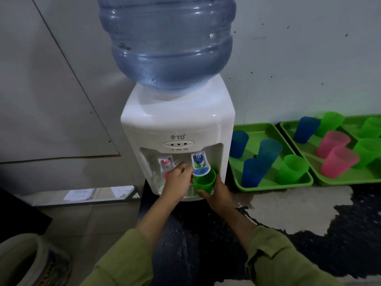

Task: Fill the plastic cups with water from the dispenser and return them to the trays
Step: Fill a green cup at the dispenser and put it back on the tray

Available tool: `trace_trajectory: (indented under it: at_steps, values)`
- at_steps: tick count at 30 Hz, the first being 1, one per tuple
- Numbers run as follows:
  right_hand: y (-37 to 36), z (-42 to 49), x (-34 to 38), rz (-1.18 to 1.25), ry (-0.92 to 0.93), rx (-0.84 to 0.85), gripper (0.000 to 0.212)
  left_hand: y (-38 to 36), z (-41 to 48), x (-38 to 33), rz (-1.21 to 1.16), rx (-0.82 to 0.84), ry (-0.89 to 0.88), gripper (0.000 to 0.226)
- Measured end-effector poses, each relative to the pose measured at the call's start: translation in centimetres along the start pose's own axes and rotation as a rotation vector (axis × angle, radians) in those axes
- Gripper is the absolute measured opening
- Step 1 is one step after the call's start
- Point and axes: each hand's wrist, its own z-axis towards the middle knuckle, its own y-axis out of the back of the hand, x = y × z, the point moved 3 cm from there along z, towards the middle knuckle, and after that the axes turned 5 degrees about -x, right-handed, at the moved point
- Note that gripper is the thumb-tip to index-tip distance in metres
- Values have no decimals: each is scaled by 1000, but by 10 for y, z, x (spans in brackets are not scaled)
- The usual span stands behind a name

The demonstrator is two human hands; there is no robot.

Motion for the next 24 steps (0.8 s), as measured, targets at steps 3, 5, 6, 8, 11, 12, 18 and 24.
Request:
trace_trajectory:
  at_steps: [3, 5, 6, 8, 11, 12, 18, 24]
  values:
    - [1, 0, 1, -5, 4, 2, 78, 0, 0, -2, -33, 6, 7, 26]
    - [1, 0, 1, -7, 4, -1, 77, 0, -1, -3, -66, 7, 11, 26]
    - [1, 0, 1, -12, 3, 0, 77, 1, -1, -3, -77, 8, 11, 26]
    - [1, 0, 1, -29, -7, 7, 77, 1, 0, -3, -73, 14, 11, 26]
    - [1, 0, 1, -40, -22, 9, 77, 1, 0, -3, -78, 16, 13, 26]
    - [1, -1, 1, -42, -23, 8, 77, 1, 0, -2, -80, 17, 13, 26]
    - [3, -1, 3, -39, -26, 7, 77, 1, 2, -1, -59, 39, 15, 27]
    - [3, -2, 4, -27, -14, -1, 76, 4, 8, 4, 54, 84, 9, 28]
